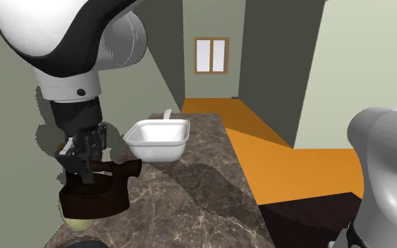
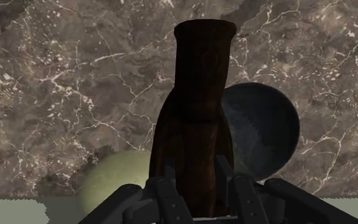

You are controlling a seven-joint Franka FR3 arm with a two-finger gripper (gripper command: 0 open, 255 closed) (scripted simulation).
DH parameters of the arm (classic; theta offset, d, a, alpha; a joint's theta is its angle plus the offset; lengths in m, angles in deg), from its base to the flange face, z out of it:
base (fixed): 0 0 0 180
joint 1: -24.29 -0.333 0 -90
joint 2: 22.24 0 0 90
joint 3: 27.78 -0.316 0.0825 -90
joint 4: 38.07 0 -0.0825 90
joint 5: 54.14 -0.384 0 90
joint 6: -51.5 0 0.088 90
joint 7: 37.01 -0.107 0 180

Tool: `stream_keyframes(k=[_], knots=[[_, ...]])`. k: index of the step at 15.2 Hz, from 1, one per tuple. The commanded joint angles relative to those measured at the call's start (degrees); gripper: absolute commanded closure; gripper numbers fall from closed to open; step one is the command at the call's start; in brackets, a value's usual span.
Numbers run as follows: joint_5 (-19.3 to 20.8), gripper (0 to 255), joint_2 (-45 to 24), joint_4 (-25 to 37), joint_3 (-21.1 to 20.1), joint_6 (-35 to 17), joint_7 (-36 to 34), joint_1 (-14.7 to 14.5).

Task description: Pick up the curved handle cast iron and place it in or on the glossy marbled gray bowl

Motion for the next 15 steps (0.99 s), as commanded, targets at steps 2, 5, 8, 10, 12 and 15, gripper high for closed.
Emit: stream_keyframes(k=[2, 5, 8, 10, 12, 15], knots=[[-0.1, 255, -1.9, 3.6, -1.4, 1.6, -3.6, -2.0], [-0.2, 255, -4.3, 7.9, -2.7, 3.6, -6.9, -3.9], [-0.3, 255, -6.3, 10.4, -3.4, 4.2, -8.8, -5.0], [-0.4, 255, -6.8, 9.5, -3.5, 2.8, -8.7, -5.0], [-0.6, 255, -7.3, 8.7, -3.5, 1.5, -8.6, -5.0], [-0.8, 255, -8.2, 7.6, -3.6, -0.5, -8.5, -4.9]])
